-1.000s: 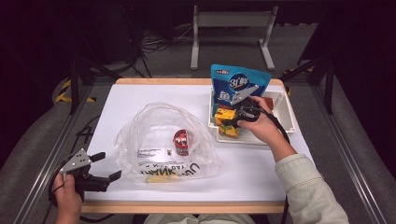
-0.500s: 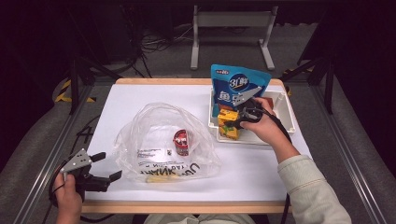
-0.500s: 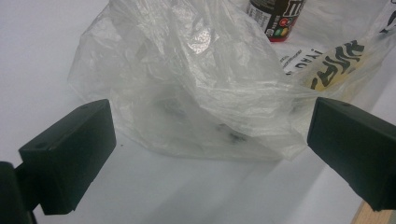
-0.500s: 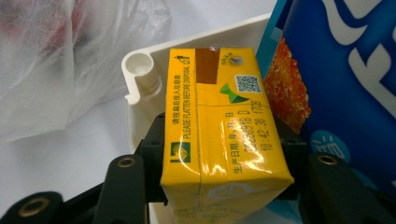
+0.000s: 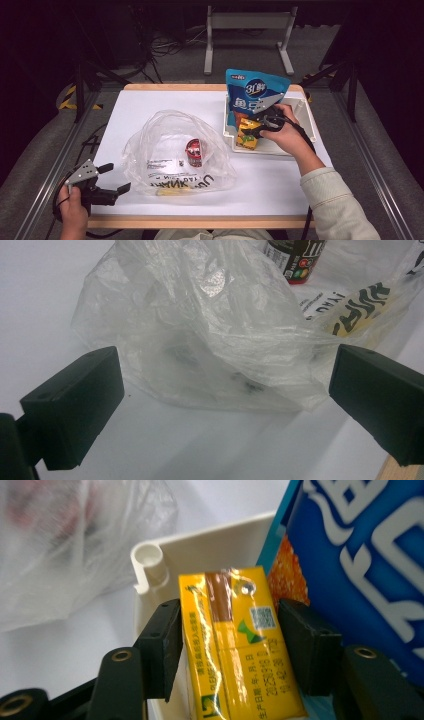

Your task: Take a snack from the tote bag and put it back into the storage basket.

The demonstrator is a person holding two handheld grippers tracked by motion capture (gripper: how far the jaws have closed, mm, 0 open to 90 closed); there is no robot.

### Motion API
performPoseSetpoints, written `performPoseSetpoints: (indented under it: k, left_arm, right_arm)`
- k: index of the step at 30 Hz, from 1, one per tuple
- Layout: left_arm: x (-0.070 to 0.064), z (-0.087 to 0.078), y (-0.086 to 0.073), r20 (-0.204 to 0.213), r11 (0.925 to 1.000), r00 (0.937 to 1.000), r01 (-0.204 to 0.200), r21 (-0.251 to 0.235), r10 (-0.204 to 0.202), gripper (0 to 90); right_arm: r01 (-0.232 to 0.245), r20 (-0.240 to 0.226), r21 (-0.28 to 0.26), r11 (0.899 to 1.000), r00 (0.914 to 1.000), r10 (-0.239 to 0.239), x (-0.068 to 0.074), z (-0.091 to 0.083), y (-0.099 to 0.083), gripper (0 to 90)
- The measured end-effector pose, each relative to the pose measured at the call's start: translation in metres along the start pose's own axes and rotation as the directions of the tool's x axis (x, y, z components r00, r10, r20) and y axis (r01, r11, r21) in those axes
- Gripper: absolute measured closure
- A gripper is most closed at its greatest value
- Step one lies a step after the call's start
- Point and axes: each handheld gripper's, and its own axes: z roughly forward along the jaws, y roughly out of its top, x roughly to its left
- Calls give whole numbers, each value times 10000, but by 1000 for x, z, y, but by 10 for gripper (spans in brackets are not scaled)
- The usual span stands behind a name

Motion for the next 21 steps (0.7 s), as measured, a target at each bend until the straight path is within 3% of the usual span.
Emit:
performPoseSetpoints:
  k: [9,12,16,21]
  left_arm:
    - [0,0,0,24,10000,10000,-14,-29,15,15]
    - [0,0,0,7,10000,10000,-9,-15,9,15]
    - [0,0,0,-1,10000,10000,2,-31,-2,15]
    - [0,0,0,10,10000,10000,-21,-39,21,15]
  right_arm:
    - [520,226,-845,9951,9985,-503,12,-21,12,450]
    - [429,188,-1052,9935,9990,-411,14,-26,12,484]
    - [-98,86,-1826,9831,9999,116,21,-35,5,650]
    - [-380,-32,-1972,9796,9993,381,24,-41,-7,823]
